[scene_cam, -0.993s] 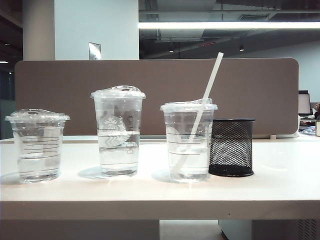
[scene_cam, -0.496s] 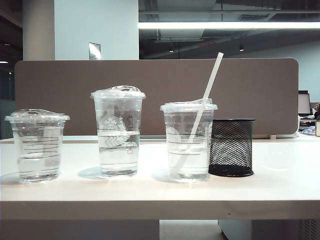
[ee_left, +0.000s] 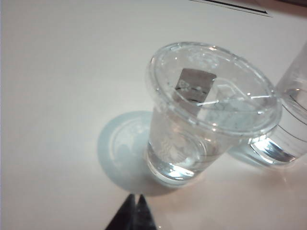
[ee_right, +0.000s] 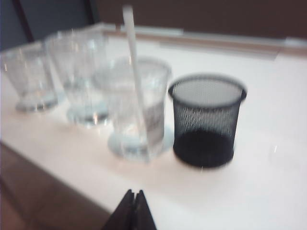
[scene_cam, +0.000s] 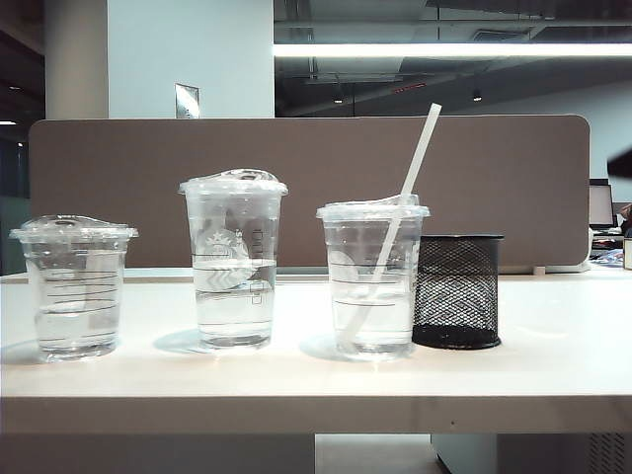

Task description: Pick up the straw and insert it into the medium coffee cup.

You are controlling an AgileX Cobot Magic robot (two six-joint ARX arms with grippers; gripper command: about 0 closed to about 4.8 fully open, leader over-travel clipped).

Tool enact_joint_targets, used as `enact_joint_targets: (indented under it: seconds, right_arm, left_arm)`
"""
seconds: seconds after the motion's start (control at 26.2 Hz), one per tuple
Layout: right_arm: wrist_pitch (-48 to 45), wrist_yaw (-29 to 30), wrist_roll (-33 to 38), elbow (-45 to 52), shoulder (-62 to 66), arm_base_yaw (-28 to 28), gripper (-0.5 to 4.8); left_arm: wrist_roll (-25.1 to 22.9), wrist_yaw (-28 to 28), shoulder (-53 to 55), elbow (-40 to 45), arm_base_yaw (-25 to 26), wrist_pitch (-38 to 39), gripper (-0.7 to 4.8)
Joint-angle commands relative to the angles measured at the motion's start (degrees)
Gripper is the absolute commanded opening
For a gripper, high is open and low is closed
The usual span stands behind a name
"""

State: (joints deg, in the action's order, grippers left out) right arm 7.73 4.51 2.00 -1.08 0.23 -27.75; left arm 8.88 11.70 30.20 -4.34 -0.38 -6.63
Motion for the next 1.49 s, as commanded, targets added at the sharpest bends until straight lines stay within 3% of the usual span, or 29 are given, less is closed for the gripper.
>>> enact_joint_targets:
  seconds: [0.04,0.5,0.73,0.88,1.07,1.26,1.49]
  right_arm:
    - [3.87,0.28,0.17,-0.22,-0.02,-0.07,-0.05]
    - [4.90,0.33,0.17,-0.24,-0.02,-0.04,-0.05]
    - [4.76,0.33,0.15,-0.24,-0.20,-0.02,-0.05]
    - [4.68,0.33,0.15,-0.24,-0.20,-0.04,-0.05]
    - [4.70,0.28,0.15,-0.24,-0.20,-0.04,-0.05]
    - [4.79,0.24,0.15,-0.24,-0.20,0.00,-0.05]
    - [4.68,0.15,0.15,-0.24,-0.20,-0.07,-0.05]
  left_arm:
    - [0.15,0.04,0.00,0.02,-0.11,-0.72,-0.04]
    - [0.15,-0.07,-0.31,0.07,-0.22,-0.28,-0.04]
    - [0.13,-0.09,-9.88,0.20,0.00,3.74,-0.03]
    - [-1.18,0.04,-23.23,0.20,-0.02,10.21,-0.03]
    - [-6.38,-3.02,-29.99,0.33,-0.04,19.37,-0.03]
    - [-6.51,-9.16,-29.79,3.21,-0.11,18.97,-0.03]
    - [-9.33,-10.43,-29.79,3.82,-0.07,17.18,-0.03]
